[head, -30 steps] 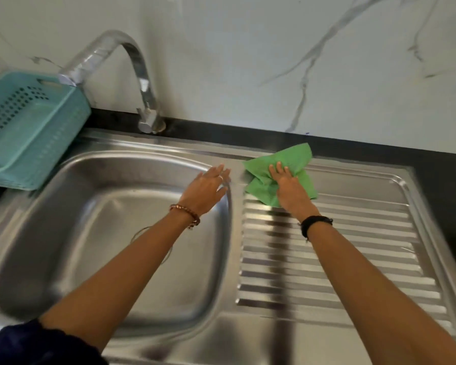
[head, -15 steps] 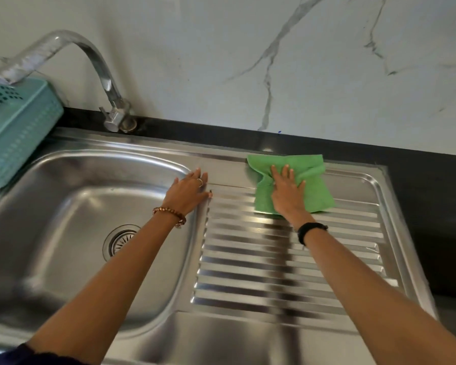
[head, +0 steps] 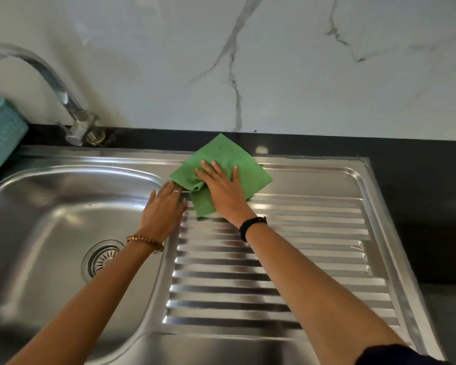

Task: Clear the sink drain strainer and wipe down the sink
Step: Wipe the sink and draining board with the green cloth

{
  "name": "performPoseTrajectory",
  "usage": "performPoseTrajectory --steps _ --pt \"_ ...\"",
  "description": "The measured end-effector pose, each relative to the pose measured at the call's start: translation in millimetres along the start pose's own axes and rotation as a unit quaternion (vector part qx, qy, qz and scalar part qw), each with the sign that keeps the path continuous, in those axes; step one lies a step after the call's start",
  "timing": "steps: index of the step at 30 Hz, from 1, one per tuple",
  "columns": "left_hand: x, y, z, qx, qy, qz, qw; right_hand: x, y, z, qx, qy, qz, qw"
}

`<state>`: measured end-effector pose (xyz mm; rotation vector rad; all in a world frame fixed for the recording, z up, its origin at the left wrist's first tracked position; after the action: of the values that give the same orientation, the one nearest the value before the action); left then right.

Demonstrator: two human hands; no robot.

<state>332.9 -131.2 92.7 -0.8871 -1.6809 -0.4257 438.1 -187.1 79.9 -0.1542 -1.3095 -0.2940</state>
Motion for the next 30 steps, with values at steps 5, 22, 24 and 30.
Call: performPoseTrajectory --steps 5,22,24,30 --pt "-8 -6 -70 -0.128 -0.001 0.001 0.992 32 -70 -93 -0.100 0.001 -0.021 0.995" --pt "-52 -6 -160 -0.181 0.064 0.137 0.972 60 -185 -178 -0.196 -0.049 0.037 0.979" --pt "-53 -6 -159 -0.177 0.060 0.142 0.972 65 -175 -194 -0.223 -0.060 0.039 0.972" --pt "-55 1 -159 -0.178 0.056 0.134 0.973 71 -164 -223 -0.245 -0.093 0.018 0.965"
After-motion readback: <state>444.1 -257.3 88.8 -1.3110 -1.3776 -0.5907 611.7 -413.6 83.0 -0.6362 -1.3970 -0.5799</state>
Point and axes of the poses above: each hand's wrist, its own y-axis towards the middle knuckle, its own x-axis out of the back of the hand, z = x × y, the point moved 8 cm from there along y, towards the middle knuckle, and after that the axes turned 6 degrees about x, right-handed, at the moved point
